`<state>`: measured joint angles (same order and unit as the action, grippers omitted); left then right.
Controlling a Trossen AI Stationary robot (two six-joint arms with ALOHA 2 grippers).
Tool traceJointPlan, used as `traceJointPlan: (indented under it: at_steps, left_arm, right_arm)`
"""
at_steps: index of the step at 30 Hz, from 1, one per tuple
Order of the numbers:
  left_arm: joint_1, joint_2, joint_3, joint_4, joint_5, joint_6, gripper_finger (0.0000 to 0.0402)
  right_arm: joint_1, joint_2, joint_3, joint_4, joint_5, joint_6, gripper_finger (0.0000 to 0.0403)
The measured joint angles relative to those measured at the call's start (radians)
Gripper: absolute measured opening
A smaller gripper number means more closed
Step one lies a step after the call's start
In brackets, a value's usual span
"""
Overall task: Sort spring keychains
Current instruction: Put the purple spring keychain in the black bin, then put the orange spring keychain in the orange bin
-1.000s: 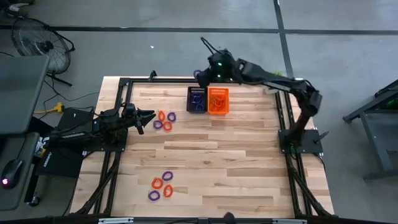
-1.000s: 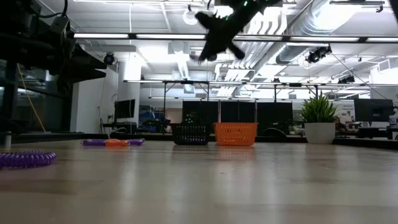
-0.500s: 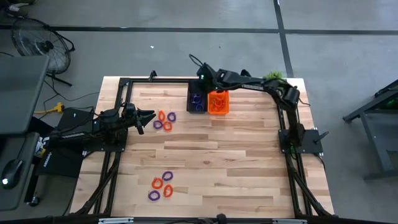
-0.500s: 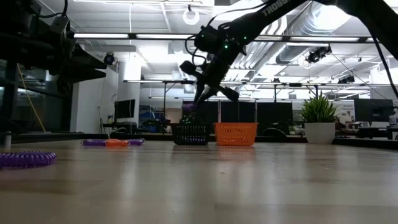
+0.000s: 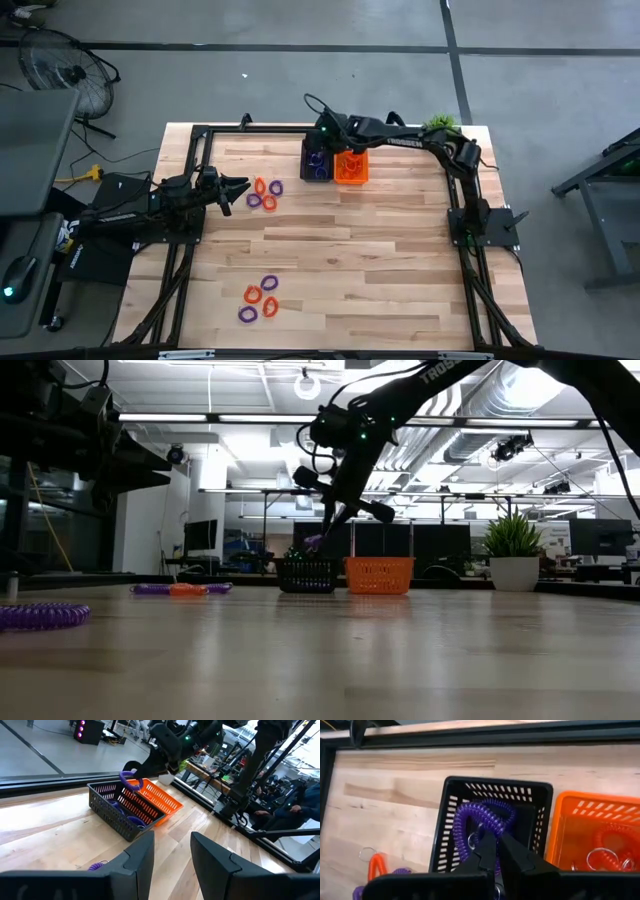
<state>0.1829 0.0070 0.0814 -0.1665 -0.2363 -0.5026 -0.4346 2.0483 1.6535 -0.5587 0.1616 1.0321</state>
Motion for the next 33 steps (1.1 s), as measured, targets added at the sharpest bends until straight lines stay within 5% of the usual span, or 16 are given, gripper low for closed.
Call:
traceJointPlan:
  at_steps: [21,28,33]
  left_arm:
    - [0.000,0.000,0.000,0.000,0.000,0.000,0.0126]
    - [0.000,0.000,0.000,0.000,0.000,0.000,0.0126]
    - [0.000,0.000,0.000,0.000,0.000,0.000,0.0126]
  right_arm:
    - [0.033,-0.012,0.000,-0.010,-0.037,-0.100,0.0130]
    - [0.050,-0.138,0.002,-0.048,-0.043,-0.400,0.0133]
    - [0.098,-0.256,0.002,-0.167,-0.155,-0.701,0.0133]
